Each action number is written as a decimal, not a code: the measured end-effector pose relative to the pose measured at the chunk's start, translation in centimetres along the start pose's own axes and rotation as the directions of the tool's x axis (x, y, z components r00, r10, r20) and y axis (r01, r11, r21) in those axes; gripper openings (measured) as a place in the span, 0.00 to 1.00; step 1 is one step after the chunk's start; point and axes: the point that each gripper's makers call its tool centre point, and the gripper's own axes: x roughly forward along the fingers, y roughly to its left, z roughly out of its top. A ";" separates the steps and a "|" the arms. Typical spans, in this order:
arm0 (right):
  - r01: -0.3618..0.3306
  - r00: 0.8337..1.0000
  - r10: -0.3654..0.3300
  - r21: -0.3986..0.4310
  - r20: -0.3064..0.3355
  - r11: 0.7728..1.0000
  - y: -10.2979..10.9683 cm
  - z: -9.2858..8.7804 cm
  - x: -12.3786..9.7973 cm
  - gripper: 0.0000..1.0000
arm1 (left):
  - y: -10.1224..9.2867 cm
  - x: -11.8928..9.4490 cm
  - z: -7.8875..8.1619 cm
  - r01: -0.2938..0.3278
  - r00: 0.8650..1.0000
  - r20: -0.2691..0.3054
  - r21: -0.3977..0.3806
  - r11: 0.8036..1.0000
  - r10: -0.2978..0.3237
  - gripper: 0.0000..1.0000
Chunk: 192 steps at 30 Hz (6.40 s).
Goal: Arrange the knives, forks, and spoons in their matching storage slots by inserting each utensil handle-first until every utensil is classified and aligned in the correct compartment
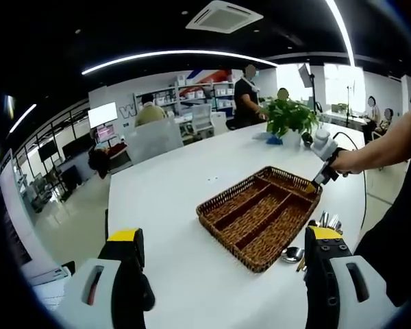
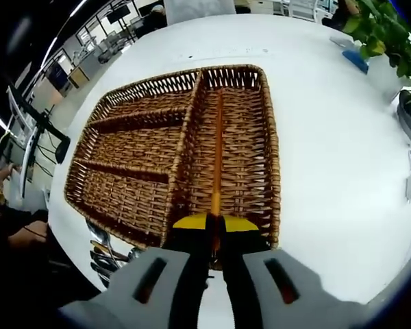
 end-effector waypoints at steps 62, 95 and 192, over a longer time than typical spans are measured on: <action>-0.074 0.971 0.136 -0.295 0.198 0.953 1.4 3.7 -1.3 0.67 | -0.8 0.5 1.0 0.030 0.999 0.015 0.007 1.000 -0.030 0.99; -0.009 0.823 0.258 -0.443 0.505 0.897 2.0 6.8 -16.4 1.00 | -5.6 1.7 -1.1 0.110 0.994 0.003 -0.064 0.992 -0.110 0.99; -0.150 0.767 0.564 -0.769 0.306 0.621 16.2 0.4 -9.8 0.65 | -2.9 -3.1 -3.4 0.007 1.000 -0.010 -0.080 0.997 -0.008 0.99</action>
